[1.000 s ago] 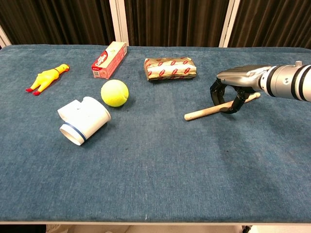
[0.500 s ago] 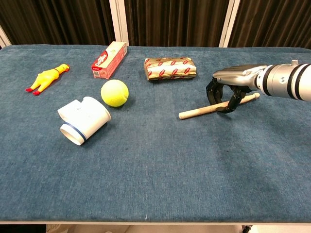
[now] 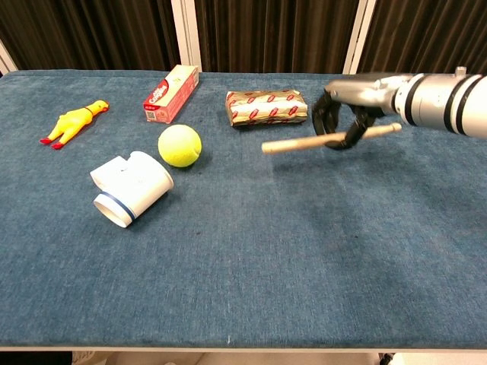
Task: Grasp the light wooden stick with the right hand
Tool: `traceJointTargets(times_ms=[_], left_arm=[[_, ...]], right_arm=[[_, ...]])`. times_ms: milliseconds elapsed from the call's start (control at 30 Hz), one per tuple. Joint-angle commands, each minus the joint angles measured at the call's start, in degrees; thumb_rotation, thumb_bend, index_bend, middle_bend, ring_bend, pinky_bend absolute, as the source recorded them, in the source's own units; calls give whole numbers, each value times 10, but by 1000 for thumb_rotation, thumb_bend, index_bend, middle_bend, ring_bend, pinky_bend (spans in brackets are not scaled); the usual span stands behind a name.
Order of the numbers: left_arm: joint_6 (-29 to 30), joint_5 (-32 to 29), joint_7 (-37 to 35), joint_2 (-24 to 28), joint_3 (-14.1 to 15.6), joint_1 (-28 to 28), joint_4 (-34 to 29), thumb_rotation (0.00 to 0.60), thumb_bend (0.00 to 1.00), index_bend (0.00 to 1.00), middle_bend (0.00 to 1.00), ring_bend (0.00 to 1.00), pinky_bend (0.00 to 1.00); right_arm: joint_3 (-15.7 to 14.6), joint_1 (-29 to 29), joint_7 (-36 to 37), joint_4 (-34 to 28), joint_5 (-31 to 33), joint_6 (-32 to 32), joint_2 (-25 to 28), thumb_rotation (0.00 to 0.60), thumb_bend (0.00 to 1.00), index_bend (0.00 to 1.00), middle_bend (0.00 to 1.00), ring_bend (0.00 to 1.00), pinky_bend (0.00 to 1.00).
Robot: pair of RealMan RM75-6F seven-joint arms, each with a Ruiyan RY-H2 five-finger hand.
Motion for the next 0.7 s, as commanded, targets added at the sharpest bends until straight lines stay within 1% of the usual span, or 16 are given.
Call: traceJointTargets(times_ms=[33, 200, 300, 467, 567, 700], left_arm=[[0, 1, 1, 0, 0, 0, 0, 600, 406, 68, 0, 16, 148], [1, 1, 1, 0, 1, 0, -2, 600, 405, 68, 0, 16, 148], [1, 1, 0, 0, 1, 0, -1, 600, 406, 68, 0, 16, 148], [-1, 0, -1, 1, 1, 0, -1, 600, 406, 68, 0, 16, 148], [0, 1, -4, 2, 1, 1, -2, 600, 406, 68, 0, 16, 148], [-1, 1, -6, 3, 1, 1, -1, 600, 405, 68, 0, 16, 148]], right_arm=[[19, 9, 2, -12, -12, 16, -2, 600, 781, 762, 598, 409, 0], [52, 39, -6, -29, -4, 12, -4, 600, 782, 761, 598, 409, 0], [76, 62, -18, -39, 10, 13, -7, 600, 782, 762, 598, 409, 0], [107, 89, -32, -59, 35, 22, -7, 600, 782, 766, 598, 409, 0], [119, 94, -35, -81, 44, 34, 1, 600, 782, 769, 598, 409, 0], [121, 83, -35, -122, 32, 66, 22, 600, 782, 769, 598, 410, 0]])
